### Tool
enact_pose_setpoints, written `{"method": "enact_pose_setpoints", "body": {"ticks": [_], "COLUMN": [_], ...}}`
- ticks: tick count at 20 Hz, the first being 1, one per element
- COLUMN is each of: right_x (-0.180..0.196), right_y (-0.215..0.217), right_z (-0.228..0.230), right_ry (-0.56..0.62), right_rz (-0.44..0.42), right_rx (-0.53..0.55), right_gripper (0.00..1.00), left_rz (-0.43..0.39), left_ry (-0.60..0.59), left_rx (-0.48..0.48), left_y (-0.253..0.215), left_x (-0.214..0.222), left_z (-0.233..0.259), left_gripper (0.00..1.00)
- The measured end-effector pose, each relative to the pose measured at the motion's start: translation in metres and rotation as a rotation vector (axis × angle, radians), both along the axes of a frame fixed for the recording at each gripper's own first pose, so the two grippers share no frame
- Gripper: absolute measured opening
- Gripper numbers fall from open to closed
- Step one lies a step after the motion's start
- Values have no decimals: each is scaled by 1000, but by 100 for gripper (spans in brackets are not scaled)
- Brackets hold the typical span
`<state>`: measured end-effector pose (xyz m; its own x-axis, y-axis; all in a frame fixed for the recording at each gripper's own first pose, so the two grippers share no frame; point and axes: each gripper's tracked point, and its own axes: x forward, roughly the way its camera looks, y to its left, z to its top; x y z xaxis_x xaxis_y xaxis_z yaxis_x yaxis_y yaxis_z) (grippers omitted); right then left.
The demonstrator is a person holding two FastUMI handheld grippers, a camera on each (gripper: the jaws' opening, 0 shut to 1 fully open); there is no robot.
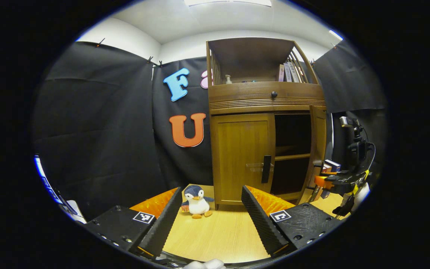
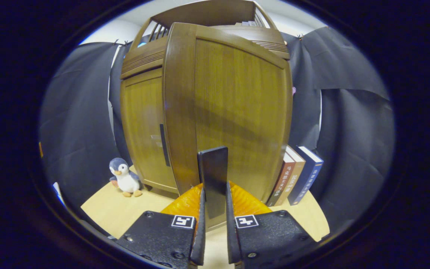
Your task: Open the right door of the double-door shoe cabinet with the right hand, and open the left door with the left hand.
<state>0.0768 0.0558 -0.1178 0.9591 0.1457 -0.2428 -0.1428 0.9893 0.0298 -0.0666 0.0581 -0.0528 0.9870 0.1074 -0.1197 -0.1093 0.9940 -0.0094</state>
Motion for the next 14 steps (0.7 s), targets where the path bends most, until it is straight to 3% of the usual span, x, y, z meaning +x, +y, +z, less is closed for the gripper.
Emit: {"method": "enact_pose_setpoints", "body": {"ticks": [9,14], "right_x": [-29,-34], "right_y": [-46,-85], "right_z": [-2,-3], "right_ry": [7,8], "right_rz": [-51,-144], "right_rx": [22,19], "right_gripper": [20,15], "left_rz": [-54,-89], "left_ry": [-3,-12], "left_rx": [-4,2], "left_y": [-37,-55], "left_x": [15,27], "left_z": [3,7], "left_gripper": [96,96]}}
